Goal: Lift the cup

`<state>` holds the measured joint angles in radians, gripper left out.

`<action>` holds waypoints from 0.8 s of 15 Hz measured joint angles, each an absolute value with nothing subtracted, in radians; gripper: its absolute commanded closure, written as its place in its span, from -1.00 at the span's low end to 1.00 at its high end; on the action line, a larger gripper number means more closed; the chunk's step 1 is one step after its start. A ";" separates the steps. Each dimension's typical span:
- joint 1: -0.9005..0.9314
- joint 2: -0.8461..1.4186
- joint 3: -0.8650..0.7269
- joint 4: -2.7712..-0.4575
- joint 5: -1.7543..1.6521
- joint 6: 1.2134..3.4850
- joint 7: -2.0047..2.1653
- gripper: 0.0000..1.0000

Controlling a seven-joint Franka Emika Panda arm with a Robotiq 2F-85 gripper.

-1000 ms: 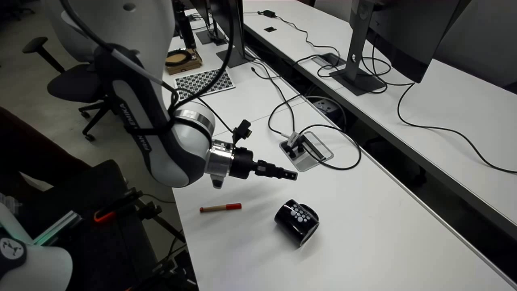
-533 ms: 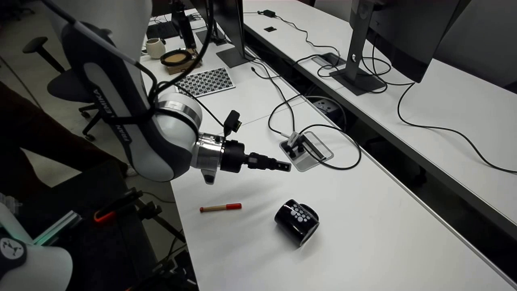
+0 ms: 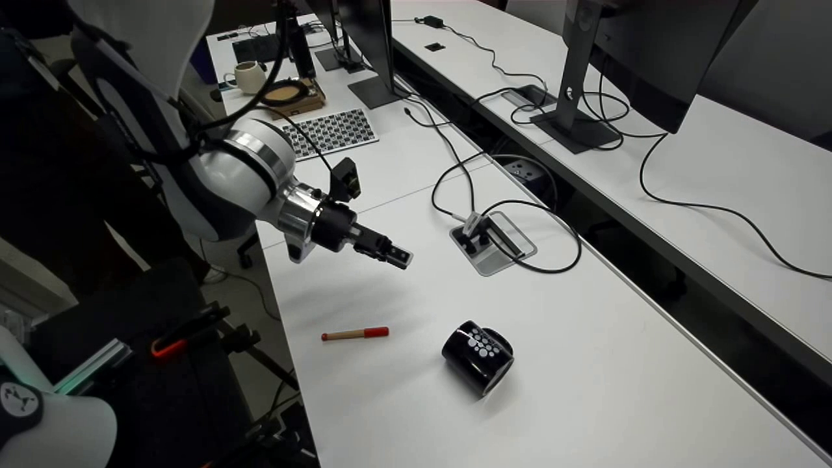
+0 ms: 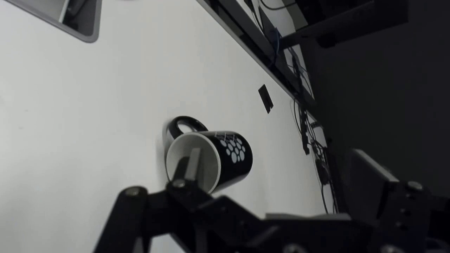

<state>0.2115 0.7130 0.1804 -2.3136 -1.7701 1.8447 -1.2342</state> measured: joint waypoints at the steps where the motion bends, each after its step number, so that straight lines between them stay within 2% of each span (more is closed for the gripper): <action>1: 0.228 0.726 0.204 -2.287 -1.693 1.811 -1.262 -1.00; 7: 0.343 0.853 0.249 -2.092 -1.439 1.498 -1.310 -1.00; 12: 0.327 0.965 0.226 -1.970 -1.379 1.381 -1.311 -1.00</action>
<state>0.3268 0.9654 0.2255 -1.9705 -1.3788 1.3809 -1.3108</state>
